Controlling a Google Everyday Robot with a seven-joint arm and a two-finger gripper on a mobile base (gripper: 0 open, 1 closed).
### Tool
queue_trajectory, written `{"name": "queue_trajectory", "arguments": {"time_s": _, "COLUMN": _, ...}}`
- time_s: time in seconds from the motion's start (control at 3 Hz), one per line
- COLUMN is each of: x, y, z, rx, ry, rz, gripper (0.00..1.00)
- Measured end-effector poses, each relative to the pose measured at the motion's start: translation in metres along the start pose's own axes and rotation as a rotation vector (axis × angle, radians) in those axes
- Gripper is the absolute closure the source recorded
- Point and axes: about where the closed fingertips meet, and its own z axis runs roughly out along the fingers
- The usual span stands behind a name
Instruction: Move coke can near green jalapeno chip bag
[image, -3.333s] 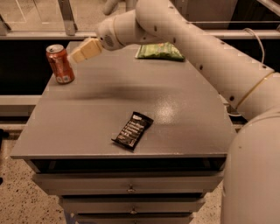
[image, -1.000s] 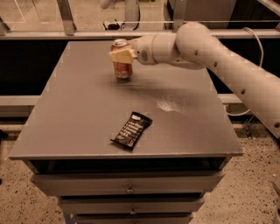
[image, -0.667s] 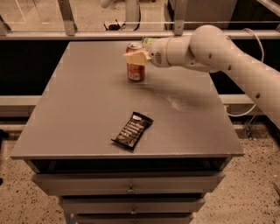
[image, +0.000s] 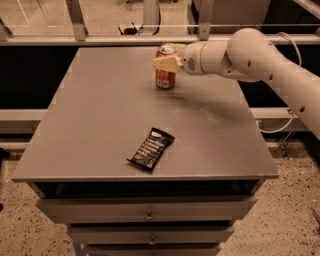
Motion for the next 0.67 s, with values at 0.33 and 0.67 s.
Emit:
{"name": "queue_trajectory", "arguments": {"time_s": 0.33, "x": -0.0004, "y": -0.0001, "z": -0.0002, "rx": 0.0, "ry": 0.0, "rz": 0.0, "gripper": 1.0}}
{"name": "queue_trajectory", "arguments": {"time_s": 0.67, "x": -0.0006, "y": -0.0002, "z": -0.0004, "rx": 0.001, "ry": 0.0, "rz": 0.0, "gripper": 0.98}}
